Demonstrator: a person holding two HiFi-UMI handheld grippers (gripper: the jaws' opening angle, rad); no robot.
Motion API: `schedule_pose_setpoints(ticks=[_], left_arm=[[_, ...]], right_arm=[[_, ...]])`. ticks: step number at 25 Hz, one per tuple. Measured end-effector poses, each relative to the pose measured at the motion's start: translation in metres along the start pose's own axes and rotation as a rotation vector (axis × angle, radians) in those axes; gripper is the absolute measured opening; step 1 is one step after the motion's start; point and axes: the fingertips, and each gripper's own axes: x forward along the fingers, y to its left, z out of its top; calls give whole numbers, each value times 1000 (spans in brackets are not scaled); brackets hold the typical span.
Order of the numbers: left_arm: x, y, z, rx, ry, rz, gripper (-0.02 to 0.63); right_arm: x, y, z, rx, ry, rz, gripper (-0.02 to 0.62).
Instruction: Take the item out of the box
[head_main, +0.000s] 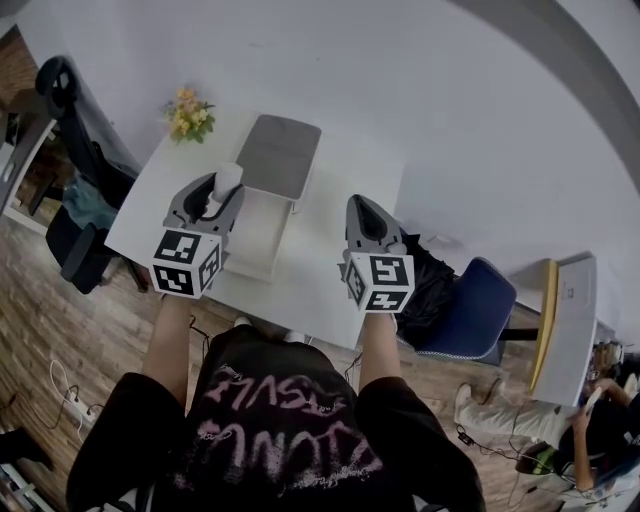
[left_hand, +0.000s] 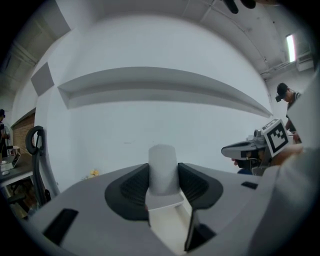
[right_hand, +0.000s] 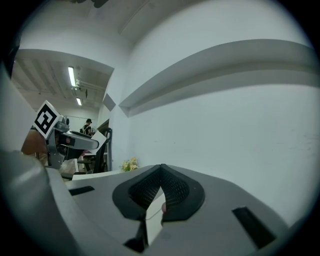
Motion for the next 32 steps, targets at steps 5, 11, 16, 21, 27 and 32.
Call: schedule_pose_setpoints(ticks=[5,11,16,21,27,32], left_arm=[[2,4,4,-15,-27,22,183],[3,6,14,-20,-58,28,183],[6,6,18,-33,-73,29,183],[8,6,20,-26,-80,27,181],[8,6,20,-17,-79,36,181],[8,7,21,-32,-85,38,179]], right_arm=[[3,-7,7,-9,-13,-5,9],[4,-14,14,-9,-25,-8,9],[5,-16,17,-24,-29,-5,9],[5,-17,17,-27,-29,-3,9],[6,-20,18,-15,-40,-6,9],[6,-20,19,-9,-44,-7,9]])
